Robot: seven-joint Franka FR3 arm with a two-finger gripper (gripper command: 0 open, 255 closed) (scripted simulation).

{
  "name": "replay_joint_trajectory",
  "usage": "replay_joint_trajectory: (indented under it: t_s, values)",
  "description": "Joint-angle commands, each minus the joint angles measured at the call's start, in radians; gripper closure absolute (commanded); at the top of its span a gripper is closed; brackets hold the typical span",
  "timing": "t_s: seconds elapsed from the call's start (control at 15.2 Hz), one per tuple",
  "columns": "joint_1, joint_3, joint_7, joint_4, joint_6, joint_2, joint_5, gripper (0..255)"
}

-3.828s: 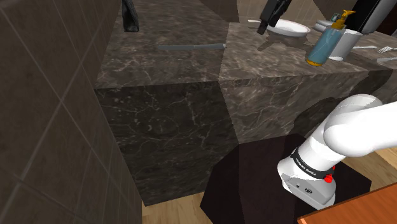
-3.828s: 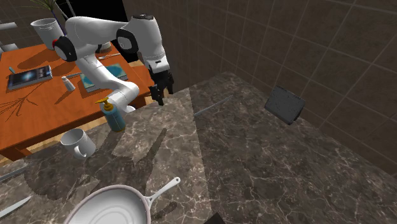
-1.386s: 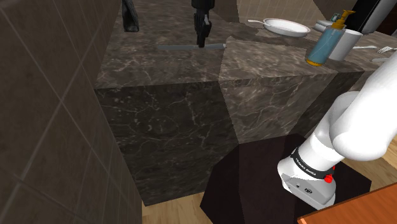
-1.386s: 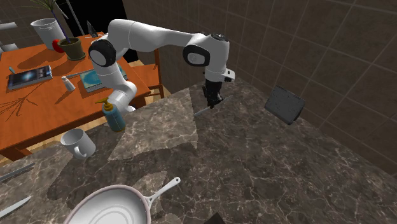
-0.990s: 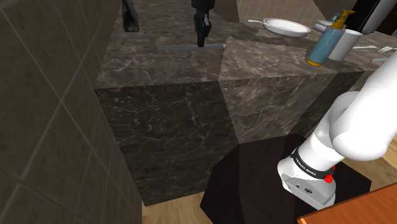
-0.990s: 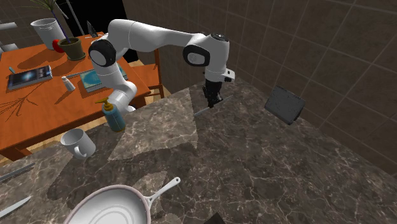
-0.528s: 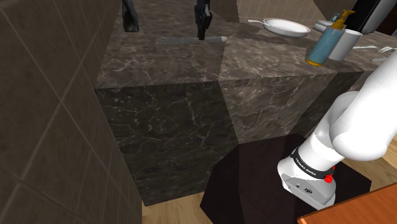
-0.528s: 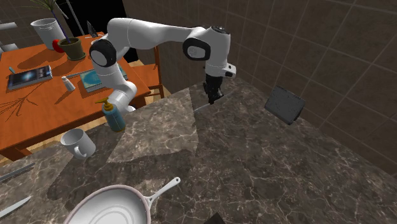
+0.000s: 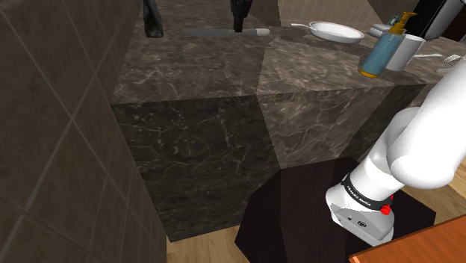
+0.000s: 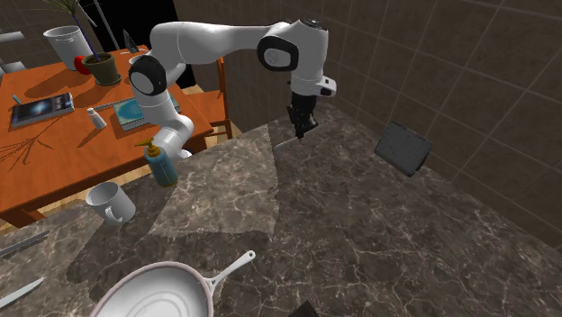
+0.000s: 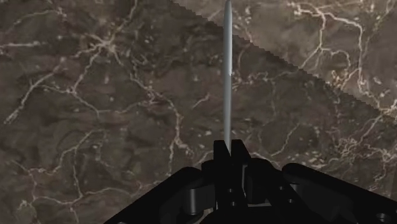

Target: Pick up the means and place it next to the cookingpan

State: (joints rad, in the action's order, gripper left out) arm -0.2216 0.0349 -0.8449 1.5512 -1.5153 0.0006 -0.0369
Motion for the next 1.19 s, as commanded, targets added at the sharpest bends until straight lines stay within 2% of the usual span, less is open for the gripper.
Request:
replay_joint_trajectory:
  t_s: [0.0, 0.59, 1.12]
  values:
    - [0.000, 0.000, -0.001, -0.039, 0.030, 0.009, 0.000, 255]
    - [-0.002, 0.001, -0.004, -0.237, 0.171, 0.066, -0.003, 255]
    - [0.063, -0.070, -0.139, 0.072, 0.120, -0.197, -0.012, 255]
